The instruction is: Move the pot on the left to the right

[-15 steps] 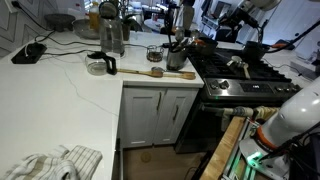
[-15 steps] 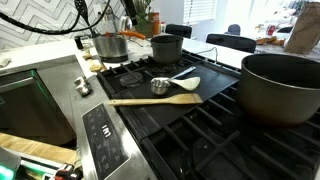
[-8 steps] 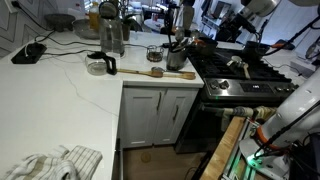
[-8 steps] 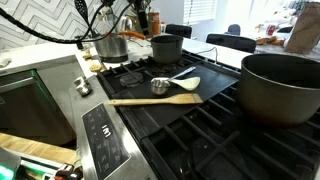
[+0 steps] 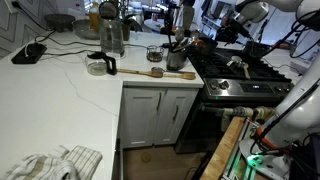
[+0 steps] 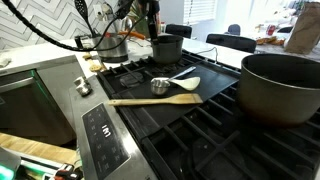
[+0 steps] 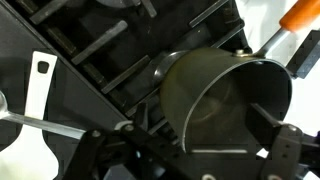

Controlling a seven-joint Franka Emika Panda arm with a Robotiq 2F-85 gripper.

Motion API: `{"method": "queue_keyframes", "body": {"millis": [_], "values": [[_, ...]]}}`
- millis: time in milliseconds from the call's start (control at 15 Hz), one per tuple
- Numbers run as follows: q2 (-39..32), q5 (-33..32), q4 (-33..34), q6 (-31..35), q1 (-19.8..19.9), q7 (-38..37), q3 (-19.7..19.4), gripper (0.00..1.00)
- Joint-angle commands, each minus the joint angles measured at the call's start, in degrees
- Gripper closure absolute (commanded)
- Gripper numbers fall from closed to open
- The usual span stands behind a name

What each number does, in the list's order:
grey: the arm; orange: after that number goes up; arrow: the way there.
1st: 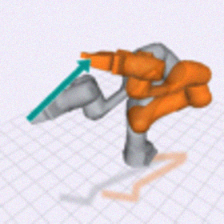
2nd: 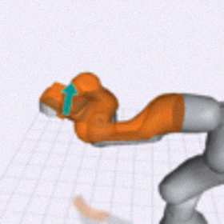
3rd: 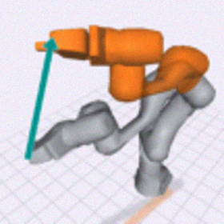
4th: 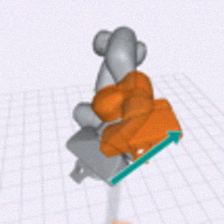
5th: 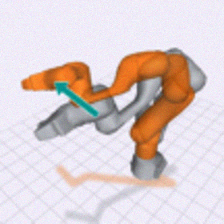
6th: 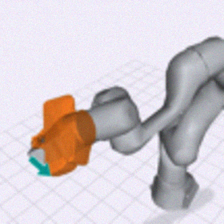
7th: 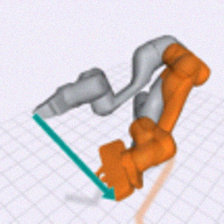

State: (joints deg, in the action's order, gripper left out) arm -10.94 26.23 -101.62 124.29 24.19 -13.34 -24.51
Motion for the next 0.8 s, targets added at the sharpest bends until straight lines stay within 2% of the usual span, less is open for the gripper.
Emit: {"method": "queue_keyframes", "body": {"millis": [0,467,600,733], "values": [[-4.00,0.89,3.48,1.28,1.52,-2.80,0.88,0.00],[-7.57,0.63,5.00,3.78,2.06,-4.46,1.94,0.00],[-8.22,0.60,5.36,3.88,2.25,-4.49,2.20,0.27],[-8.49,0.78,5.08,4.40,2.41,-4.03,2.47,0.44]]}}
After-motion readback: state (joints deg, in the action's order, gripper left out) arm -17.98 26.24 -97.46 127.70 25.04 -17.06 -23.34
